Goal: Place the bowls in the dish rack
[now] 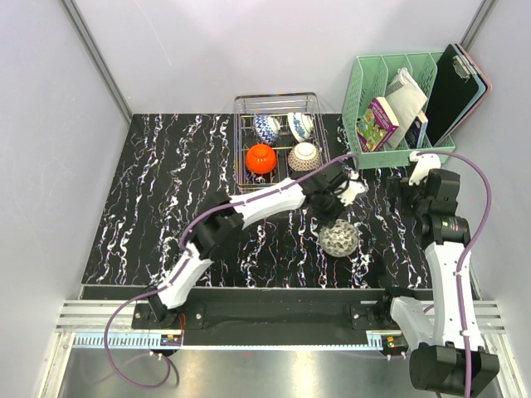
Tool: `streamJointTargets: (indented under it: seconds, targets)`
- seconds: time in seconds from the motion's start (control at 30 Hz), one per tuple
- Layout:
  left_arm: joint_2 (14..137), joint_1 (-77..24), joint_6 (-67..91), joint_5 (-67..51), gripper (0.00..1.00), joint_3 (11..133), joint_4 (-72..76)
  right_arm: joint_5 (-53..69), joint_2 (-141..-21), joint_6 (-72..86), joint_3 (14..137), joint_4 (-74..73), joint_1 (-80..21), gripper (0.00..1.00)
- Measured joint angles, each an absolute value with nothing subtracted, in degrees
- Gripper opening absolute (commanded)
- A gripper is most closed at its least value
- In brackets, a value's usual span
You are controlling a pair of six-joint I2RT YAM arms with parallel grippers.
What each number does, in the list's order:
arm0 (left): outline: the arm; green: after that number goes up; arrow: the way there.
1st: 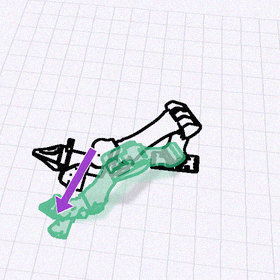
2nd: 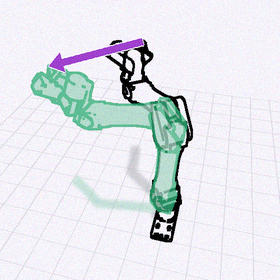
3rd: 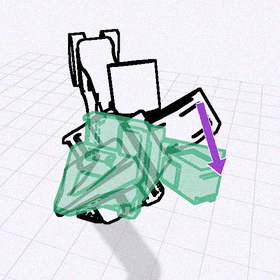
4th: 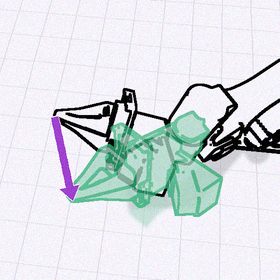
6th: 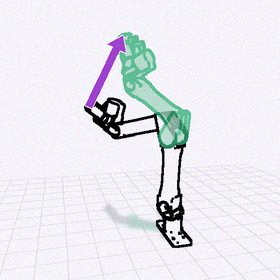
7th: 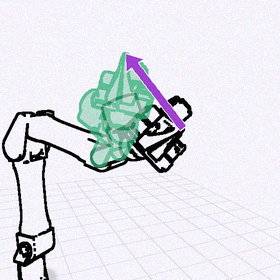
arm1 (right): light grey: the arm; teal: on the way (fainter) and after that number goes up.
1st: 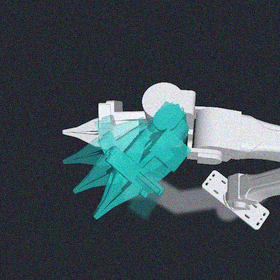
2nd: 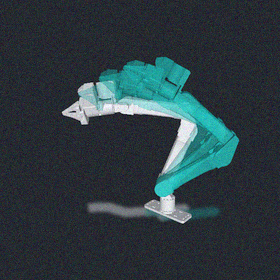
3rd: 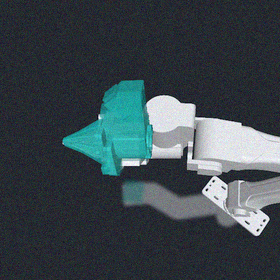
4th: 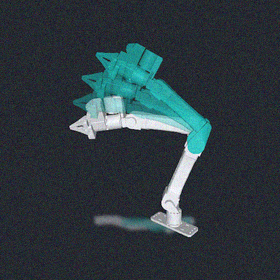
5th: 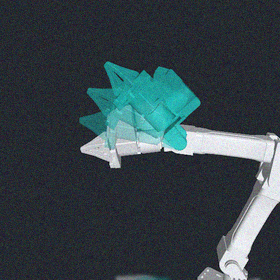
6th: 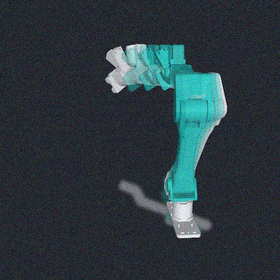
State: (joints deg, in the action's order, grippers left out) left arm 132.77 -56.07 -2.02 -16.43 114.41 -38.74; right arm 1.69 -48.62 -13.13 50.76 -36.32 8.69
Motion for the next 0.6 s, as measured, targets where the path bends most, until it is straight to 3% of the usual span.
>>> streamJointTargets:
  seconds: [0.17,0.43,0.6]
  targets:
    - [123.2,-50.72,-5.41,-22.61,0.0,108.16,-41.67,12.12,-53.04,-13.8,57.52,-41.04,8.75,1.0]
    - [101.14,-29.69,-12.4,-31.42,0.0,100.18,-38.28,41.19,-66.57,-10.63,64.71,-43.79,8.8,1.0]
    - [94.19,-30.79,-16.86,-36.4,0.0,95.57,-37.89,59.02,-77.52,-1.67,70.22,-41.23,8.78,1.0]
